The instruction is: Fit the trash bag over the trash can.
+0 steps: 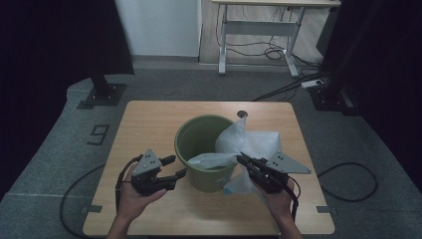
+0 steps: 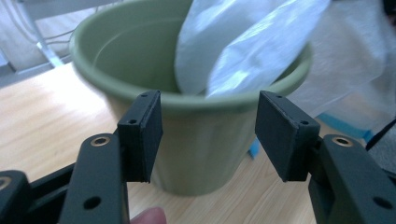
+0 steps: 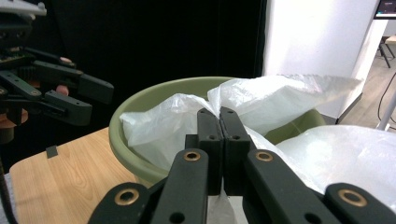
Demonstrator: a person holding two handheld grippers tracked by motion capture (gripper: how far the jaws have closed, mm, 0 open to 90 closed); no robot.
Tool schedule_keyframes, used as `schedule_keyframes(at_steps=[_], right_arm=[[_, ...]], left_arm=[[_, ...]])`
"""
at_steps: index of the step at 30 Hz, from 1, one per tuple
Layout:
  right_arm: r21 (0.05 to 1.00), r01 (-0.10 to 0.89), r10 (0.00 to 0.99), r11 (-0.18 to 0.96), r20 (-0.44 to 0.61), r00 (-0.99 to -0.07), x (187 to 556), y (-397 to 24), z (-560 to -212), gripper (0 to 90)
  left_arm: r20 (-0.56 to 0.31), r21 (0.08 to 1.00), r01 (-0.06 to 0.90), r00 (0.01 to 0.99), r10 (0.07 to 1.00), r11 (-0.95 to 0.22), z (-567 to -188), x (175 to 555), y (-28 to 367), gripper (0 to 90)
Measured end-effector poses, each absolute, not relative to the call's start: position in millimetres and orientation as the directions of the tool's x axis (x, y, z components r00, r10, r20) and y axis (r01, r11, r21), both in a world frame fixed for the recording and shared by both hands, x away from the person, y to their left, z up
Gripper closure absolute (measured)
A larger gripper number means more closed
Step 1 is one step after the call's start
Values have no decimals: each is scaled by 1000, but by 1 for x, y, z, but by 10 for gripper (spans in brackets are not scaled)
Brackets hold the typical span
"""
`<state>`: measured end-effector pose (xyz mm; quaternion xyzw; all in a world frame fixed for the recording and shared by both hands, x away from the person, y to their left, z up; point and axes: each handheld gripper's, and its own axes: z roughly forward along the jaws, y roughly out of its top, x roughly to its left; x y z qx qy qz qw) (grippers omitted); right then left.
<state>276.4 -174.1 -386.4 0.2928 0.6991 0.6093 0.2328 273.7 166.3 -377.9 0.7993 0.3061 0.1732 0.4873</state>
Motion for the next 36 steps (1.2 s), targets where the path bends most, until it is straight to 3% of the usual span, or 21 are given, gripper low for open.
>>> schedule_keyframes(at_steps=[19, 22, 29, 36], right_arm=[[986, 129, 674, 102, 27, -738, 279, -165, -382, 879], [987, 129, 672, 100, 29, -740, 279, -164, -381, 879], [987, 131, 670, 91, 37, -741, 279, -162, -380, 879], [988, 124, 667, 90, 33, -745, 279, -158, -376, 879]], left_arm=[[-49, 885, 298, 825, 563, -359, -365, 305, 126, 404], [-95, 898, 295, 855, 510, -327, -366, 307, 124, 404], [-77, 890, 289, 857, 509, -353, -369, 310, 117, 412], [-52, 897, 274, 845, 532, -347, -370, 310, 111, 522]])
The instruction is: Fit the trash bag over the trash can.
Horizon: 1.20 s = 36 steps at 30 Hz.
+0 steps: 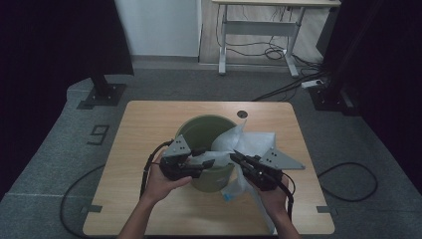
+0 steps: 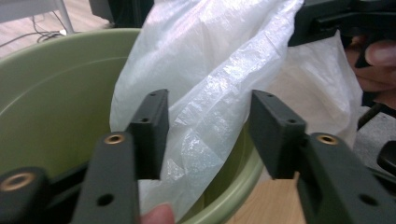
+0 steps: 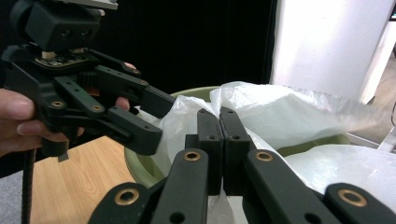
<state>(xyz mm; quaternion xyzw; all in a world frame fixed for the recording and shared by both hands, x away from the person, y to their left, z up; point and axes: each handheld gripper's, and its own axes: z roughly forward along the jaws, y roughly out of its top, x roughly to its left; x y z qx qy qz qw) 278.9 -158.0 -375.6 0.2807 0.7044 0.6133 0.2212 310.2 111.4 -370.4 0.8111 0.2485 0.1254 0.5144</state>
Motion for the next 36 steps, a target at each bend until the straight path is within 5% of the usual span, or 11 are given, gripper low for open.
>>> schedule_keyframes(at_steps=[10, 13, 21, 36], right_arm=[[988, 126, 661, 91, 35, -750, 279, -158, -376, 841], [988, 135, 655, 70, 57, -753, 274, -159, -378, 666], [984, 154, 715, -87, 169, -678, 232, -188, -388, 394], [979, 205, 805, 1, 121, -581, 198, -183, -436, 283]], left_arm=[[-96, 896, 299, 852, 515, -328, -370, 314, 109, 829], [-107, 902, 305, 844, 525, -305, -370, 314, 109, 895], [-135, 907, 329, 819, 557, -264, -370, 317, 116, 900], [-140, 904, 334, 820, 555, -265, -371, 316, 114, 900]])
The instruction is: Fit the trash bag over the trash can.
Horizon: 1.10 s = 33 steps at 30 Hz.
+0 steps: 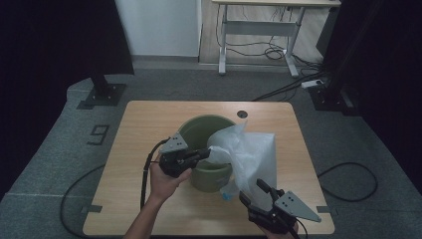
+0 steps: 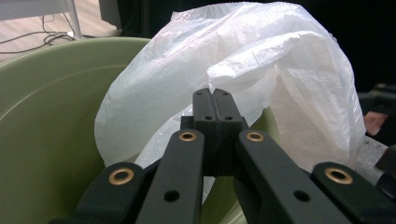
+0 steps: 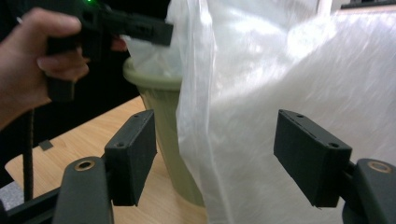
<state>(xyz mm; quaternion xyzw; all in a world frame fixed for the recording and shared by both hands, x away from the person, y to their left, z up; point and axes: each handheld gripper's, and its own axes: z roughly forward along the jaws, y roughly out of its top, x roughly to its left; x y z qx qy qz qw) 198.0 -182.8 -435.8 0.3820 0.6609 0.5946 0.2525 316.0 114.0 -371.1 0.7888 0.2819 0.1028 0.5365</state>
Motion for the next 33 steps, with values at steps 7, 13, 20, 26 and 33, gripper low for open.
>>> schedule_keyframes(at_steps=[7, 13, 20, 26, 33], right_arm=[[971, 234, 835, 44, 93, -542, 203, -168, -453, 238], [969, 244, 872, 48, 79, -483, 217, -170, -459, 374], [971, 237, 862, 43, 84, -500, 229, -184, -452, 791], [984, 172, 893, 41, 42, -449, 236, -204, -433, 881], [997, 80, 884, 22, 18, -468, 258, -213, -396, 888]], left_arm=[[-149, 906, 338, 818, 556, -255, -371, 315, 116, 900], [-149, 909, 333, 823, 549, -251, -369, 312, 118, 900], [-143, 911, 323, 831, 537, -258, -369, 310, 119, 900], [-144, 912, 322, 831, 537, -254, -369, 309, 123, 900], [-116, 912, 307, 829, 547, -271, -370, 312, 128, 900]])
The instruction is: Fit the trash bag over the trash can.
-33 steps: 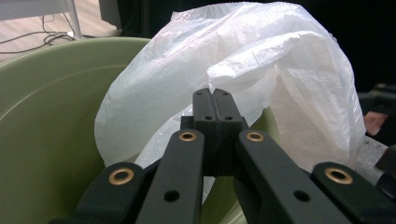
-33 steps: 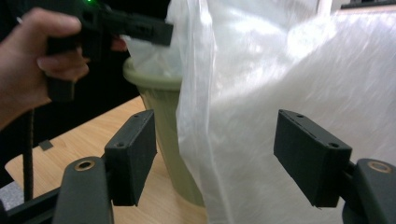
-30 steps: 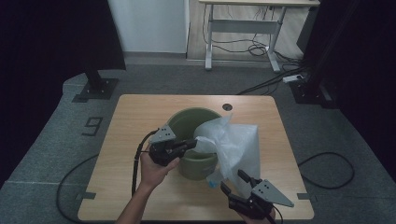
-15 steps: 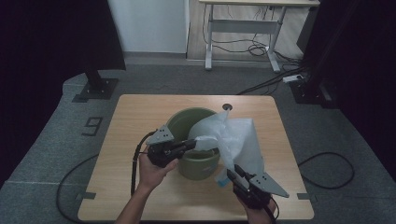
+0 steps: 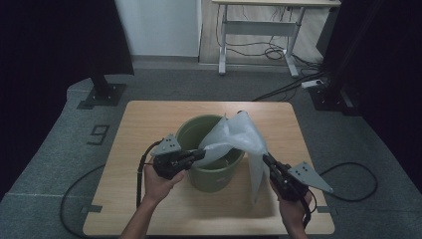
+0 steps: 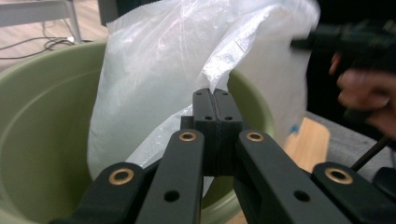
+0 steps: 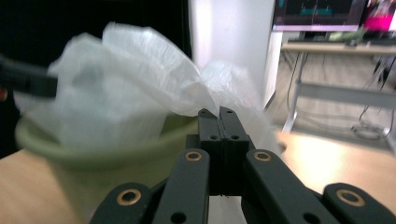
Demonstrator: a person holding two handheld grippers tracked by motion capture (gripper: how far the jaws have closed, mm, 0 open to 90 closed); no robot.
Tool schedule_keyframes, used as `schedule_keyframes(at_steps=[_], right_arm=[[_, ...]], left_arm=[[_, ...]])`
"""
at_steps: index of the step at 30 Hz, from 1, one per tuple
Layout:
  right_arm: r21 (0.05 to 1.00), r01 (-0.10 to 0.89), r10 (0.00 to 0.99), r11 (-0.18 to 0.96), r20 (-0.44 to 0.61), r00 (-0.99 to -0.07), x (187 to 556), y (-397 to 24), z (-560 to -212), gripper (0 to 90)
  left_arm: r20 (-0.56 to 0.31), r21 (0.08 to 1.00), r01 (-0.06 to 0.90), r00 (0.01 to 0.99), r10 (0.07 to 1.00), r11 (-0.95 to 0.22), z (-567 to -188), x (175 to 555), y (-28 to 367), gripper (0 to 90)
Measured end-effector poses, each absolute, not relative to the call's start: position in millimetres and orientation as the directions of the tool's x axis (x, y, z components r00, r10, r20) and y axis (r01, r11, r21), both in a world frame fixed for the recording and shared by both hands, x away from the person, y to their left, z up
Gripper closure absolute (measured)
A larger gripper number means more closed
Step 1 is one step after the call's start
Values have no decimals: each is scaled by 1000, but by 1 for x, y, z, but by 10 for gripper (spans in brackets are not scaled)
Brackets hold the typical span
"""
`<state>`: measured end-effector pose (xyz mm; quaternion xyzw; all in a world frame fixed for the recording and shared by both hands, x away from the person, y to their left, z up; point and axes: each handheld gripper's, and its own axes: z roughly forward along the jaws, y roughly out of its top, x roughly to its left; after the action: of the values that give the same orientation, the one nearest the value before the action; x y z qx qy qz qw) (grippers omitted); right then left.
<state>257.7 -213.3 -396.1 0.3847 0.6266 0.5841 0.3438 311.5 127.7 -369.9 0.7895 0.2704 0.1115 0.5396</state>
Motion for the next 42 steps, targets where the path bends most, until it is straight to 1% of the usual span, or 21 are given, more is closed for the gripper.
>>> schedule_keyframes(at_steps=[3, 4, 5, 8, 9, 10, 11, 14, 17, 21, 26, 28, 29, 30, 31, 33, 35, 36, 37, 40, 42], right_arm=[[999, 37, 872, 5, 13, -489, 265, -210, -379, 887], [1000, 22, 866, 8, 4, -500, 267, -208, -374, 887], [1000, 8, 860, 14, -8, -510, 268, -206, -369, 887], [1000, -15, 842, 18, -23, -540, 270, -199, -357, 888], [999, -20, 837, 25, -32, -547, 270, -197, -355, 888], [999, -25, 829, 39, -46, -557, 270, -191, -353, 889], [999, -25, 829, 39, -46, -557, 270, -191, -353, 889], [996, -31, 809, 80, -83, -581, 270, -184, -356, 890], [996, -27, 794, 82, -82, -603, 269, -180, -359, 890], [998, -9, 779, 68, -59, -624, 270, -179, -362, 890], [996, -20, 753, 92, -82, -652, 268, -177, -369, 889], [996, -16, 750, 90, -79, -657, 268, -177, -370, 890], [996, -11, 747, 87, -72, -661, 268, -178, -372, 890], [996, -6, 742, 87, -69, -667, 268, -177, -375, 889], [996, -6, 742, 87, -69, -667, 268, -177, -375, 889], [996, -4, 739, 88, -68, -670, 267, -177, -377, 890], [996, -1, 736, 84, -63, -674, 266, -177, -377, 889], [997, -3, 732, 81, -61, -678, 265, -177, -377, 889], [997, -3, 732, 81, -61, -678, 265, -177, -377, 889], [997, 1, 721, 75, -54, -690, 264, -178, -378, 887], [998, -2, 709, 68, -50, -704, 262, -179, -378, 884]], left_arm=[[-81, 907, 284, 842, 533, -311, -369, 316, 125, 899], [-77, 904, 284, 844, 531, -321, -369, 317, 124, 891], [-77, 899, 286, 849, 523, -332, -368, 318, 124, 862], [-62, 913, 263, 847, 528, -313, -363, 314, 127, 749], [-64, 923, 252, 847, 528, -292, -361, 312, 129, 687], [-65, 929, 244, 848, 526, -278, -359, 310, 131, 559], [-59, 933, 236, 845, 531, -272, -357, 308, 132, 559], [-6, 939, 198, 824, 566, -280, -350, 300, 132, 455], [21, 943, 178, 813, 581, -283, -345, 298, 130, 406], [50, 937, 161, 817, 575, -310, -343, 299, 121, 374], [89, 924, 156, 800, 594, -349, -343, 302, 109, 337], [89, 919, 165, 798, 596, -357, -344, 303, 105, 344], [92, 912, 174, 796, 599, -371, -344, 305, 103, 376], [99, 906, 180, 790, 605, -383, -345, 306, 101, 493], [108, 897, 190, 781, 616, -399, -346, 307, 99, 493], [85, 891, 213, 791, 606, -402, -348, 310, 98, 629], [43, 891, 229, 817, 575, -392, -349, 312, 100, 712], [29, 891, 239, 820, 571, -387, -350, 313, 100, 796], [16, 890, 246, 824, 567, -383, -351, 314, 101, 796], [-14, 894, 259, 832, 555, -365, -353, 316, 106, 871], [-27, 898, 264, 832, 554, -353, -355, 316, 109, 893]])
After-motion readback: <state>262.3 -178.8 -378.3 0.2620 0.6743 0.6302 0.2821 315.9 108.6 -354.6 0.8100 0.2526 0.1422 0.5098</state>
